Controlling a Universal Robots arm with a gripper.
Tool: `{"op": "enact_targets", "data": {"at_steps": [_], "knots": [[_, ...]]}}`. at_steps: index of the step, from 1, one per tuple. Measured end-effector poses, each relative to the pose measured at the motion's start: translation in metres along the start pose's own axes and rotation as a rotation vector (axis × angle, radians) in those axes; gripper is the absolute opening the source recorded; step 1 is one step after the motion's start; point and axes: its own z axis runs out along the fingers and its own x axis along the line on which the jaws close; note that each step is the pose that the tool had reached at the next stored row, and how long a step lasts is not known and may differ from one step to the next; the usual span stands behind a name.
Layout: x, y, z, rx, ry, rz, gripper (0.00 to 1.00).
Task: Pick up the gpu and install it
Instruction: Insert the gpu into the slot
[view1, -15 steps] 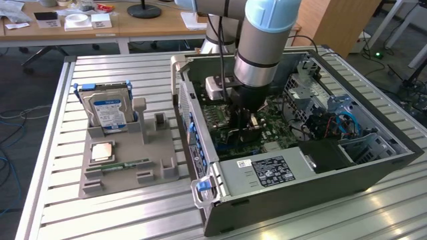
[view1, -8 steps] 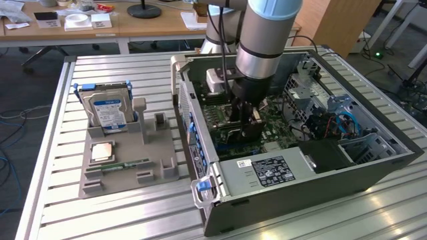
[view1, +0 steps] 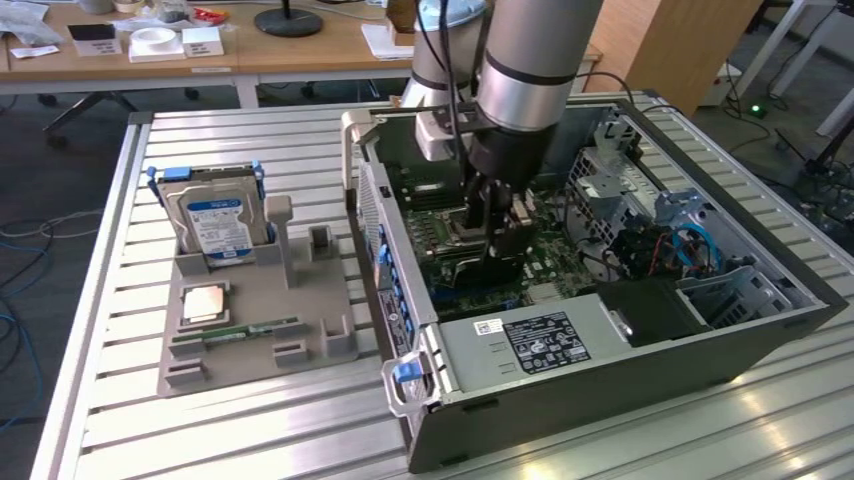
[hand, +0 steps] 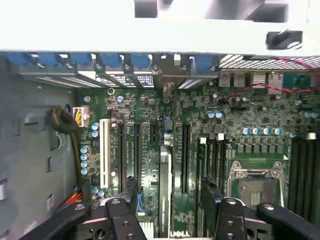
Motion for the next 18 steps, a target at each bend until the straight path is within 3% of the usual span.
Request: {"op": "enact_targets", "data": {"at_steps": [9,18], "knots": [[0.0,-0.0003,-0.0308,0.0006,0.0,0.001,0.63],[-0.001,-0.0005,-0.0522,0.0011,0.0002,0.004,0.63]]}}
